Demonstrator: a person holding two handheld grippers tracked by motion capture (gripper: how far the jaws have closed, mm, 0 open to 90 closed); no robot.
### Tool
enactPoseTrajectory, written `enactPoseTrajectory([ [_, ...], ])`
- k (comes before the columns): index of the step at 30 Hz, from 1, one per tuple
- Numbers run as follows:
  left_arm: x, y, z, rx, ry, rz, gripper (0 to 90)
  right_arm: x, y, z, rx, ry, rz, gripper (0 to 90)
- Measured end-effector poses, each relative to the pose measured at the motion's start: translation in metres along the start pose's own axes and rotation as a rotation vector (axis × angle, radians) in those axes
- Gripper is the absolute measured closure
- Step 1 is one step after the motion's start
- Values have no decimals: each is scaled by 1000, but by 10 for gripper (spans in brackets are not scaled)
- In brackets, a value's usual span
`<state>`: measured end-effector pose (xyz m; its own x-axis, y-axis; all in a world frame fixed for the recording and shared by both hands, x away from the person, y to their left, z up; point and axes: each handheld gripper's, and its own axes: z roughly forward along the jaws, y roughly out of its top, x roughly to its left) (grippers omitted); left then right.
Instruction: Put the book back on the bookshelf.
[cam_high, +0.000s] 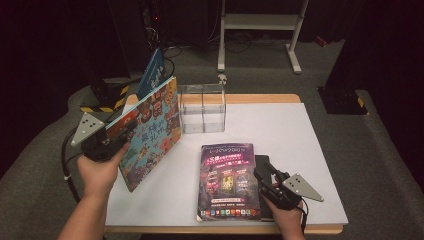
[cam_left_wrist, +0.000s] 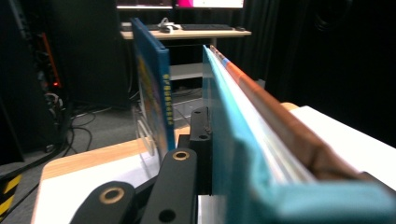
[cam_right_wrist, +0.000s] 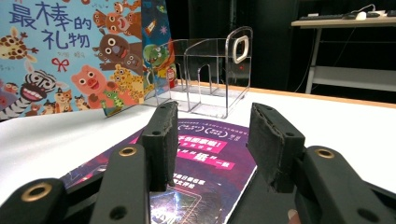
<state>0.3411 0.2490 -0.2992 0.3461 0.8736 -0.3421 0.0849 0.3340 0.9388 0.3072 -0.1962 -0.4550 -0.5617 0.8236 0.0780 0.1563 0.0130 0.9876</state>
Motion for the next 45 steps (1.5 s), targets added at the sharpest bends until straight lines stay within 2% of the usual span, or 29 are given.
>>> enactPoseTrajectory([
  [5,0,1,9,-9,31,21,814,0,0,-1,0,2,-2,527],
  [13,-6,-1,32,-27,77,41,814,-1,1,-3,-6,5,-2,530],
  [16,-9,-4,42,-47,88,39,814,-1,1,-3,-8,6,-3,532],
  [20,-15,-7,57,-69,110,67,814,-2,1,-3,-11,9,0,534],
  [24,-19,-9,70,-94,120,66,814,-2,1,-4,-14,11,2,535],
  [28,-21,-13,81,-110,141,84,813,-3,2,-4,-19,16,12,537],
  [35,-20,-19,96,-138,164,89,813,-3,2,-4,-21,21,13,538],
  [40,-17,-26,103,-140,177,87,813,-3,2,-4,-22,24,15,539],
  [45,-14,-34,110,-149,194,72,813,-2,2,-4,-22,27,17,540],
])
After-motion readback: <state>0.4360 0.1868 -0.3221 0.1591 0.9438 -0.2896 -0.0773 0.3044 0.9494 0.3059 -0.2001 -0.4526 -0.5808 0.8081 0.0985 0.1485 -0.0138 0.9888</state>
